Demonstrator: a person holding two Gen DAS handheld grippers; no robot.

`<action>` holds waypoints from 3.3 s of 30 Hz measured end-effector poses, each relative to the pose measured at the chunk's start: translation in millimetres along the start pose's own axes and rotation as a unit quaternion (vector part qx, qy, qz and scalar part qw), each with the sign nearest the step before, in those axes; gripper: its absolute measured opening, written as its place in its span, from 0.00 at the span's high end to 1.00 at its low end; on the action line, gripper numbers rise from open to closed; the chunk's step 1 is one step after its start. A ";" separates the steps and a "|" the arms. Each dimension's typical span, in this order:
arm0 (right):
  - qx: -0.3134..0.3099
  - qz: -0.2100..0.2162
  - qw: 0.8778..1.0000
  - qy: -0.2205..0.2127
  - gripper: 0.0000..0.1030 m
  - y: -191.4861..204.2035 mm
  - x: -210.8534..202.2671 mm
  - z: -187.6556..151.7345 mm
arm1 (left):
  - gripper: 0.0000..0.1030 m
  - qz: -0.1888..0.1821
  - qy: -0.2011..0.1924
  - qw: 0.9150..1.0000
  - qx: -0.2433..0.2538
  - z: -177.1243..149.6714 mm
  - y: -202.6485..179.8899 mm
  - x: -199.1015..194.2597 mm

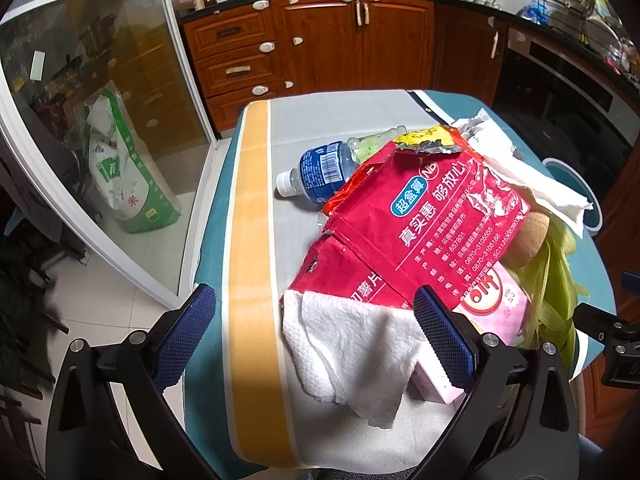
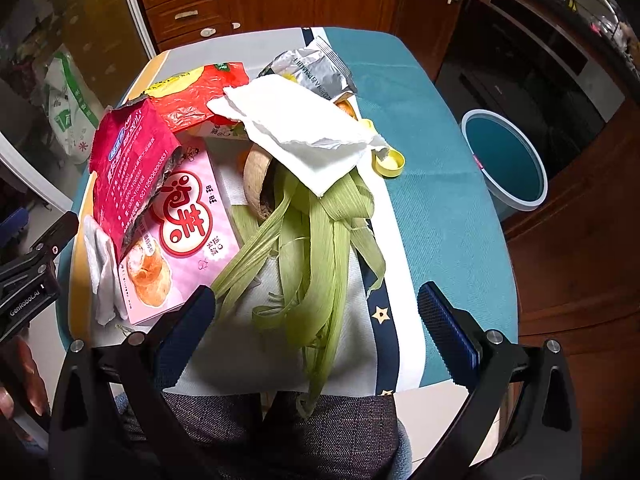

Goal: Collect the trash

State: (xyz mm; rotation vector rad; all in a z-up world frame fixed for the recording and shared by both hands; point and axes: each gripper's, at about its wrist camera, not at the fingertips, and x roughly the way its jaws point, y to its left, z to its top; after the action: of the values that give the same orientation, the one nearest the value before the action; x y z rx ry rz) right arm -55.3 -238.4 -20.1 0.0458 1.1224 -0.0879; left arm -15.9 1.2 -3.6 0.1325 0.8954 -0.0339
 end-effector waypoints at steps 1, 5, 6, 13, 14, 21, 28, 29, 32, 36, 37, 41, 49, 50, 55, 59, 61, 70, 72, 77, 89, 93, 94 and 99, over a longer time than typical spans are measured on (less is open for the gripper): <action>0.000 0.000 1.000 -0.001 0.06 -0.1 0.0 -0.3 | 0.04 0.000 0.000 1.000 0.001 -0.3 -0.6 0.1; 0.000 0.000 1.000 -0.001 0.06 -0.4 -0.7 -0.7 | 0.04 0.000 0.000 1.000 0.000 -0.4 -1.0 0.1; 0.000 0.000 1.000 0.000 0.06 -0.6 -0.5 -0.4 | 0.04 0.000 0.000 1.000 0.000 -0.2 -1.0 0.1; -0.002 0.000 1.000 -0.001 0.06 -1.1 -0.2 -0.3 | 0.04 -0.001 0.001 1.000 -0.001 -0.7 -1.9 0.3; -0.002 0.000 1.000 -0.001 0.06 -1.0 -0.4 -0.3 | 0.04 0.000 0.000 1.000 0.000 -0.8 -1.3 0.3; -0.002 0.000 1.000 -0.001 0.06 -1.4 -0.4 0.2 | 0.04 -0.001 0.001 1.000 0.000 -0.5 -0.9 0.2; -0.001 0.000 1.000 0.000 0.06 -1.5 -0.6 0.2 | 0.04 -0.001 0.001 1.000 0.001 -0.5 -1.1 0.3; -0.001 0.000 1.000 -0.001 0.06 -1.7 -0.8 0.3 | 0.04 -0.001 0.000 1.000 0.001 -0.5 -1.8 0.4; -0.001 -0.001 1.000 -0.001 0.06 -1.7 -0.9 0.4 | 0.04 -0.001 0.001 1.000 0.001 -1.0 -4.0 0.6; -0.001 0.000 1.000 0.001 0.06 -2.2 -0.5 1.5 | 0.04 -0.004 0.004 1.000 0.001 -1.7 -5.8 0.8; -0.001 0.000 1.000 0.002 0.06 -2.3 -0.5 1.5 | 0.04 -0.004 0.005 1.000 0.001 -2.1 -6.4 0.7; -0.001 0.000 1.000 0.000 0.06 -2.5 -0.6 1.7 | 0.04 -0.006 0.006 1.000 0.000 -2.3 -5.3 0.7; -0.033 0.063 0.996 -0.061 0.06 3.9 -21.1 6.2 | 0.04 -0.076 0.021 0.997 -0.006 -7.3 12.1 7.8; -0.040 0.075 0.994 -0.068 0.06 5.9 -24.2 7.8 | 0.04 -0.087 0.026 0.996 -0.009 -10.3 16.6 10.2; -0.082 0.127 0.986 -0.074 0.06 30.7 -25.3 24.0 | 0.04 -0.146 0.068 0.986 -0.031 -30.1 36.4 28.0; -0.100 0.180 0.978 -0.043 0.06 56.1 -15.0 33.6 | 0.04 -0.221 0.111 0.967 -0.062 -47.4 42.1 42.1; -0.109 0.195 0.974 -0.036 0.13 68.7 -7.2 36.4 | 0.04 -0.234 0.121 0.963 -0.061 -50.8 39.6 45.5; -0.094 0.220 0.971 0.022 0.59 86.3 37.6 52.0 | 0.04 -0.198 0.132 0.971 0.033 -58.2 2.5 65.9; -0.100 0.225 0.969 0.018 0.64 92.4 39.5 54.8 | 0.04 -0.189 0.138 0.972 0.033 -59.5 1.7 71.9; -0.113 0.244 0.963 0.012 0.95 101.0 35.4 52.7 | 0.38 -0.192 0.129 0.973 0.025 -57.3 4.1 71.5; -0.129 0.278 0.952 -0.022 0.99 102.6 3.0 50.4 | 0.88 -0.187 0.116 0.975 0.026 -51.8 11.9 40.5; -0.123 0.288 0.949 -0.046 0.99 91.2 -21.1 54.4 | 0.88 -0.183 0.099 0.978 0.010 -50.0 14.3 22.7; -0.122 0.292 0.947 -0.054 0.99 88.5 -29.0 56.4 | 0.88 -0.180 0.087 0.980 0.013 -44.3 17.2 12.1; -0.122 0.315 0.938 -0.085 0.99 78.1 -63.1 66.3 | 0.88 -0.168 0.058 0.984 0.020 -18.6 22.1 -22.5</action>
State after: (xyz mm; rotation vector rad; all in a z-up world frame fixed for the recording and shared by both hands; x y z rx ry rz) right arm -15.6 -163.1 64.9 0.1710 0.8952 0.6102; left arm -42.5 24.9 4.7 0.0199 1.0253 -0.3613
